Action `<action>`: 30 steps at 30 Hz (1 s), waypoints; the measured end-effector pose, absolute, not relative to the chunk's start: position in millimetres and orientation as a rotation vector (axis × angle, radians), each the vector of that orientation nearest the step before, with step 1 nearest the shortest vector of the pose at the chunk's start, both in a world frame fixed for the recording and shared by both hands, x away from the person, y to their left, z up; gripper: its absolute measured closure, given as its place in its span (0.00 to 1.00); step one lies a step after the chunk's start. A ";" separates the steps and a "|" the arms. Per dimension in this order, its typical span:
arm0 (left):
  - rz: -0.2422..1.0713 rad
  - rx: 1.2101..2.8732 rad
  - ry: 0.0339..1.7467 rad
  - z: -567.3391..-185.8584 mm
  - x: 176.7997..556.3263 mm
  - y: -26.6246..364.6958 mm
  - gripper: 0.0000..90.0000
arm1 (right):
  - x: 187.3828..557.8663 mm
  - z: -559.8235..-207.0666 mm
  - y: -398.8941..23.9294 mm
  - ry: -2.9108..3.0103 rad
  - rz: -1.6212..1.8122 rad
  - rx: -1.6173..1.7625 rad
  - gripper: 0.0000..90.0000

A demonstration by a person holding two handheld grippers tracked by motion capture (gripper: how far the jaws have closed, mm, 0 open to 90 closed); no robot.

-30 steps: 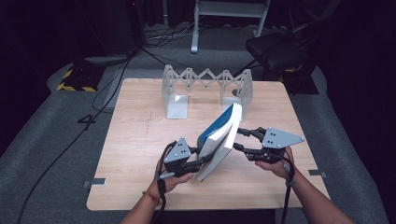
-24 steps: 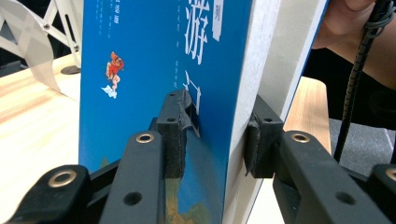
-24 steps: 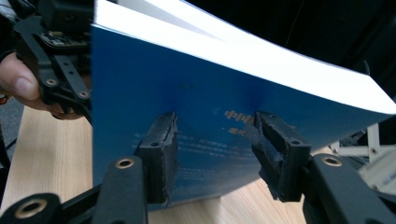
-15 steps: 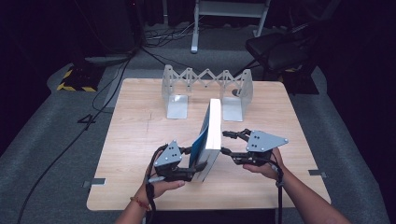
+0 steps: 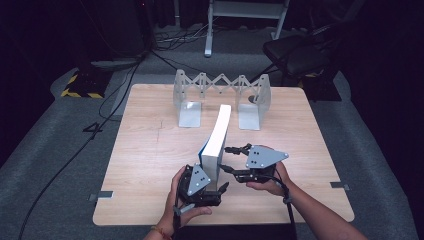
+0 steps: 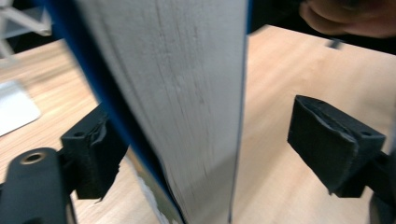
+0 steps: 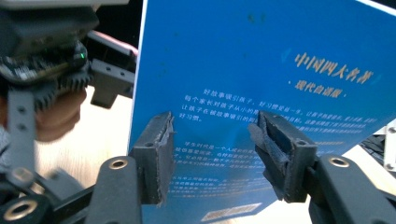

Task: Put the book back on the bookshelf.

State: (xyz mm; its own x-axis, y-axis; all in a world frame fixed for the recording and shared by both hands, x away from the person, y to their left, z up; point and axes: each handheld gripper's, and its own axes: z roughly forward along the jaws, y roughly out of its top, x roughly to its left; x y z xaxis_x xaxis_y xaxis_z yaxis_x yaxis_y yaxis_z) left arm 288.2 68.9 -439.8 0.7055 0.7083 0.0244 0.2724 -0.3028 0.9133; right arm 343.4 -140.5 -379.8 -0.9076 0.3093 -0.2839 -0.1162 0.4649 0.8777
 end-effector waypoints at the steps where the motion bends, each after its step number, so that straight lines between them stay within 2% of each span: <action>1: 0.540 1.870 0.779 -440.6 288.6 67.7 0.18 | 344.9 -381.6 -139.2 2.318 1.449 0.177 0.52; 4: 0.569 1.819 0.833 -442.3 289.3 67.5 0.24 | 347.7 -385.6 -136.9 2.325 1.442 0.219 0.51; 5: 0.569 1.819 0.833 -442.3 289.3 67.5 0.30 | 348.4 -386.5 -136.6 2.329 1.447 0.229 0.50; 6: 0.577 1.802 0.850 -442.6 289.4 68.7 0.30 | 348.4 -386.5 -136.6 2.329 1.447 0.229 0.50; 8: 0.573 1.780 0.863 -442.9 290.8 74.6 0.48 | 349.6 -387.3 -137.5 2.336 1.457 0.248 0.49; 11: 0.572 1.792 0.849 -442.5 291.0 78.2 0.54 | 350.8 -387.6 -141.2 2.328 1.476 0.277 0.49; 18: 0.583 1.817 0.824 -440.5 293.9 88.9 0.57 | 360.2 -388.9 -178.4 2.335 1.444 0.337 0.43; 24: 0.587 1.827 0.763 -441.7 297.0 91.9 0.55 | 378.5 -424.5 -239.9 2.439 1.274 0.475 0.39; 30: 0.570 1.810 0.748 -439.6 302.2 85.5 0.48 | 393.0 -469.2 -302.0 2.500 1.109 0.724 0.38</action>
